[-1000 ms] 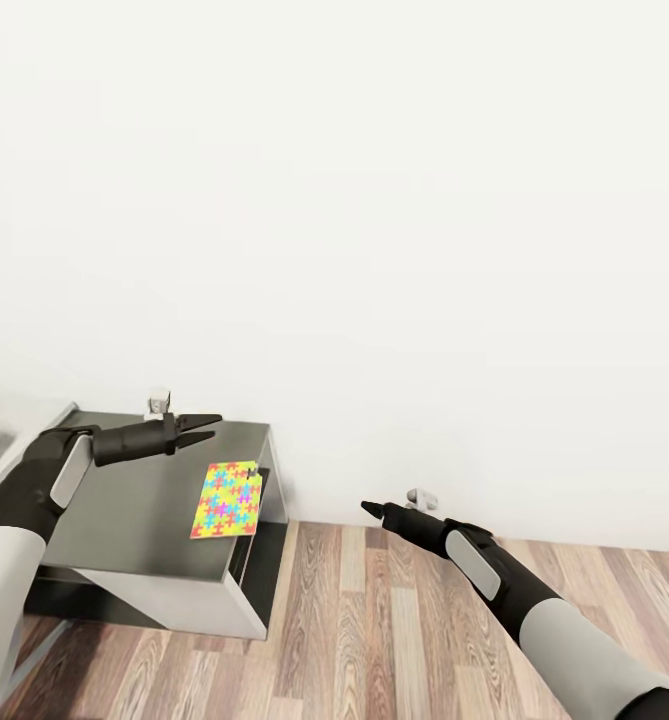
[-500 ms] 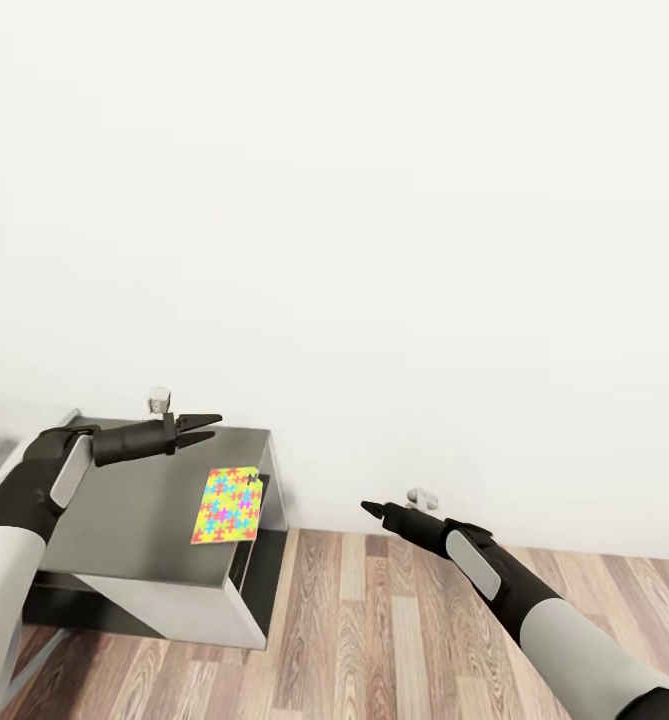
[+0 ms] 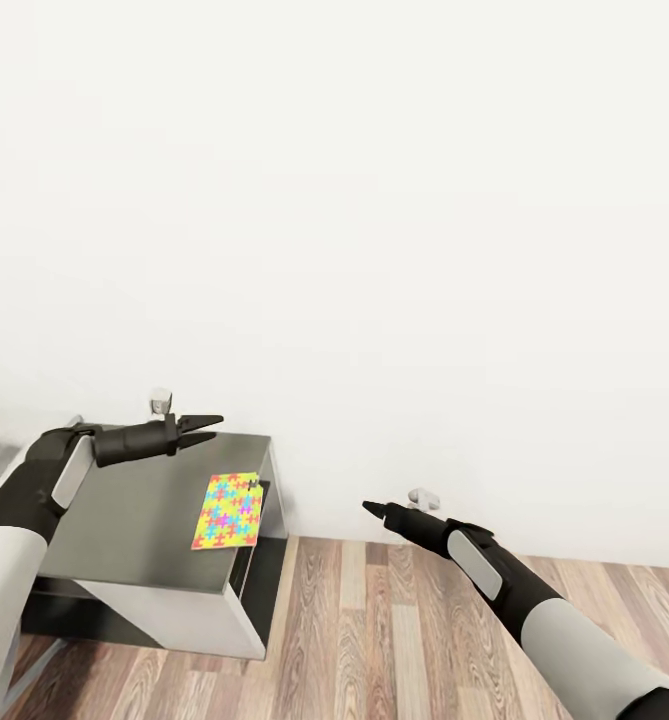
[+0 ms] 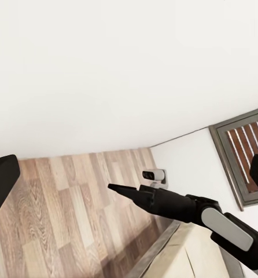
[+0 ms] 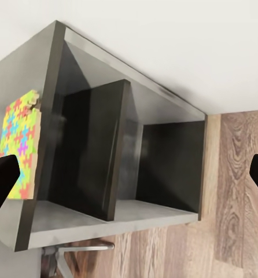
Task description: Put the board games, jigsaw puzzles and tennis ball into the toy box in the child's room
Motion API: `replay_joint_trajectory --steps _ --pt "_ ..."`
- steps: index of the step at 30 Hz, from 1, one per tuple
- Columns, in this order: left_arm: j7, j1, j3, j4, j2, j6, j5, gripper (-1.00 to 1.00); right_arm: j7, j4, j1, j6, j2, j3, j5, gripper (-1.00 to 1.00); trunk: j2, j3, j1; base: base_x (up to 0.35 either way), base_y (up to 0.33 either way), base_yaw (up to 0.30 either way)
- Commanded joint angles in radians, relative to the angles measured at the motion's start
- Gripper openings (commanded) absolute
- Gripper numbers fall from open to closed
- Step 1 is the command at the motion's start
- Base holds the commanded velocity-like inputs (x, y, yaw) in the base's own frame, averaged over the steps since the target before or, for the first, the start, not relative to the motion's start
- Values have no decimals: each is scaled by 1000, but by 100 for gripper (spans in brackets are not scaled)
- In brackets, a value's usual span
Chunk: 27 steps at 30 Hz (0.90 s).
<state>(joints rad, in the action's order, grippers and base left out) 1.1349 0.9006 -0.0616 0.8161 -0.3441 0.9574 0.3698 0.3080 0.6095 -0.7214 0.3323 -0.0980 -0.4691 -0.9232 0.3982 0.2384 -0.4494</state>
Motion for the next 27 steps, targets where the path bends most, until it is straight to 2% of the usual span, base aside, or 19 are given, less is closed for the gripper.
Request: replay_joint_trajectory --steps 1,22,27 --pt "2 1 0 0 0 5 1 100 0 0 -1 2 -2 -3 -6 100 2 0 -1 0 0 0" --pt "8 -2 -1 2 -2 9 3 100 -3 4 -1 1 -2 6 -5 100 2 -35 -1 0 0 0" --pt "8 -56 0 2 5 9 3 100 -1 -4 -1 3 -2 10 -6 100 2 -43 -1 0 0 0"
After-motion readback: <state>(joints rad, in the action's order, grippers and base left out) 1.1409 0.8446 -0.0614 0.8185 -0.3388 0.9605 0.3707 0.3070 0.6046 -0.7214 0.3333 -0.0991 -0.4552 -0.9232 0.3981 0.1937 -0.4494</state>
